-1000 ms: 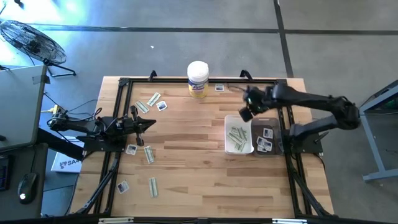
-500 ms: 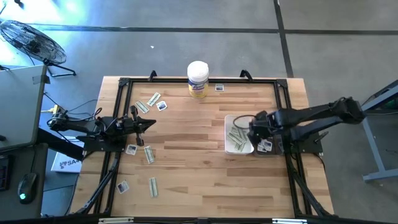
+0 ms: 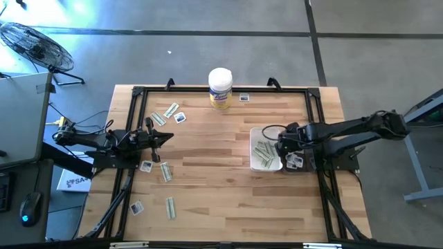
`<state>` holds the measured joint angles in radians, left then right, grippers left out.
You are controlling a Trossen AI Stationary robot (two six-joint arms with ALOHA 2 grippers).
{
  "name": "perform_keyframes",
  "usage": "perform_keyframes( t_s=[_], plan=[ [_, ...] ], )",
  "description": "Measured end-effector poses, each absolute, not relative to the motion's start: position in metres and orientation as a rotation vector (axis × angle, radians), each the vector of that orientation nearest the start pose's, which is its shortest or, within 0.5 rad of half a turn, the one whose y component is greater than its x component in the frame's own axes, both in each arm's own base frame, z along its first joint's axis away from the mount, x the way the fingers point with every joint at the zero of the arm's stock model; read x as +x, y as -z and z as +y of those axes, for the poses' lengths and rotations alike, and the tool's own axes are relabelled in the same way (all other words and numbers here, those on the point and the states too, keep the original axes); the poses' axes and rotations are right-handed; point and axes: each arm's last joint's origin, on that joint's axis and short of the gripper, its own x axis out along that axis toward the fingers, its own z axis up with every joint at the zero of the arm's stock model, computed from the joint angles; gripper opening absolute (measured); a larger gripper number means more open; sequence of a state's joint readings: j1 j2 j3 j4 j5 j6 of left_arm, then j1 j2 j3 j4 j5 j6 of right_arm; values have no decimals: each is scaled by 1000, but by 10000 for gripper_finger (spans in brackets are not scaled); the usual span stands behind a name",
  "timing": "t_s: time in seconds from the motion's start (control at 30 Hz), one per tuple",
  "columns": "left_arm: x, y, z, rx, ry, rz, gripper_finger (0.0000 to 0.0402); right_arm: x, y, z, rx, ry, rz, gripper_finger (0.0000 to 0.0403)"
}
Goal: Pick & Place First Aid Supplies
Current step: Put the blue alcohol pad into the black bin
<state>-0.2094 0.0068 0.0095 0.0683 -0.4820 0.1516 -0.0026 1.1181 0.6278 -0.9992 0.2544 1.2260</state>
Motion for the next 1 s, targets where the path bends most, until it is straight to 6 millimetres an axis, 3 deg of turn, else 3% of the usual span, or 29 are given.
perform_keyframes(
  t_s=[0.2,0.4,0.53,0.7,1.0],
  plan=[
    [95,-173,-6,126,-277,-47,1,173,-222,-9,782,942,1090,117],
    [95,-173,-6,126,-277,-47,1,196,-281,-15,630,905,785,123],
    [95,-173,-6,127,-277,-46,1,209,-298,-24,458,863,633,123],
    [95,-173,-6,126,-277,-46,1,225,-287,-45,323,777,503,123],
    [95,-173,-6,126,-277,-47,1,222,-221,-95,351,683,349,123]
  ],
)
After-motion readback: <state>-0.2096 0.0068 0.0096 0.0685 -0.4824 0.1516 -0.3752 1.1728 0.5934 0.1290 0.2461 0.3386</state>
